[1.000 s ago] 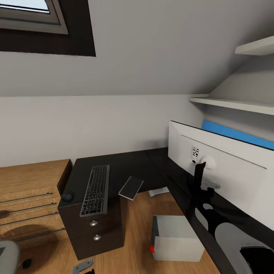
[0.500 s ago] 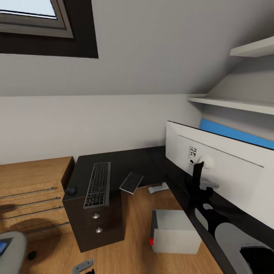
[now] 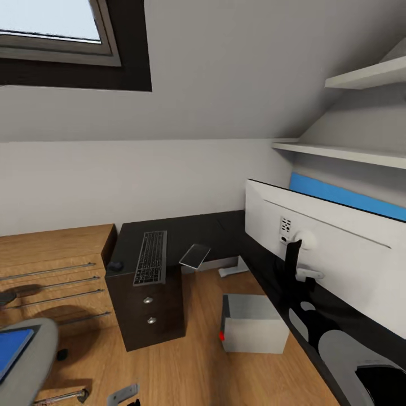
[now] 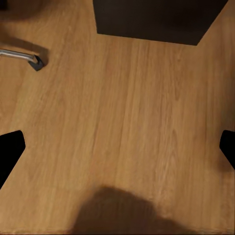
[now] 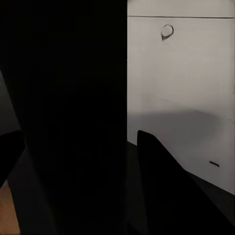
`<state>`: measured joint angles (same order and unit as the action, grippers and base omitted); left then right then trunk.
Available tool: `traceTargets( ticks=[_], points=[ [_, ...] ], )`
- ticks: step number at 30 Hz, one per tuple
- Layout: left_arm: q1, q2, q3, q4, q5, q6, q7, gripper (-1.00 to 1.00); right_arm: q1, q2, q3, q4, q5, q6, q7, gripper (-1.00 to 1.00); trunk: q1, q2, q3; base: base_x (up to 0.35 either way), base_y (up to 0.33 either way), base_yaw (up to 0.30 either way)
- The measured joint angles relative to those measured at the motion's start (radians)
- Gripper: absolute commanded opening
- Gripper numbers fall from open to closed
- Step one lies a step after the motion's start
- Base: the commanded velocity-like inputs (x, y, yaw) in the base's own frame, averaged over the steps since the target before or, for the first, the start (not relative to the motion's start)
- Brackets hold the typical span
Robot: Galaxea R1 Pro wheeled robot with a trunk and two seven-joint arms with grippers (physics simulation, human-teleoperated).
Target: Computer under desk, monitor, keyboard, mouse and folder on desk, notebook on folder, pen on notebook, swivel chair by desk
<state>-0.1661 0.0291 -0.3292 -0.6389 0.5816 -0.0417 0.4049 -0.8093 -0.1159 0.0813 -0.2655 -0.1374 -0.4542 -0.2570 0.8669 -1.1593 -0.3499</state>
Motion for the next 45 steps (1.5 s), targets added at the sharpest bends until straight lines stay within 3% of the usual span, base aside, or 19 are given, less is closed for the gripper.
traceTargets(
  ticks=[24, 38, 45],
  points=[
    [0.001, 0.0, 0.0, 0.015, -0.001, 0.0, 0.0, 1.0, 0.0, 0.006, -0.006, -0.002, 0.006, 0.0, -0.001, -1.0, 0.0, 0.0, 0.0, -0.278, -0.206, 0.008],
    [0.0, 0.0, 0.002, 0.023, -0.003, 0.0, 0.0, 1.0, 0.0, 0.006, -0.002, -0.001, -0.001, -0.001, -0.002, -1.0, 0.0, 0.0, 0.0, -0.245, -0.247, 0.238],
    [0.0, -0.001, 0.001, 0.023, -0.003, 0.0, 0.0, 1.0, -0.001, 0.007, -0.003, -0.004, 0.018, 0.001, 0.0, -1.0, 0.0, 0.0, -0.003, -0.287, -0.179, 0.216]
  ],
)
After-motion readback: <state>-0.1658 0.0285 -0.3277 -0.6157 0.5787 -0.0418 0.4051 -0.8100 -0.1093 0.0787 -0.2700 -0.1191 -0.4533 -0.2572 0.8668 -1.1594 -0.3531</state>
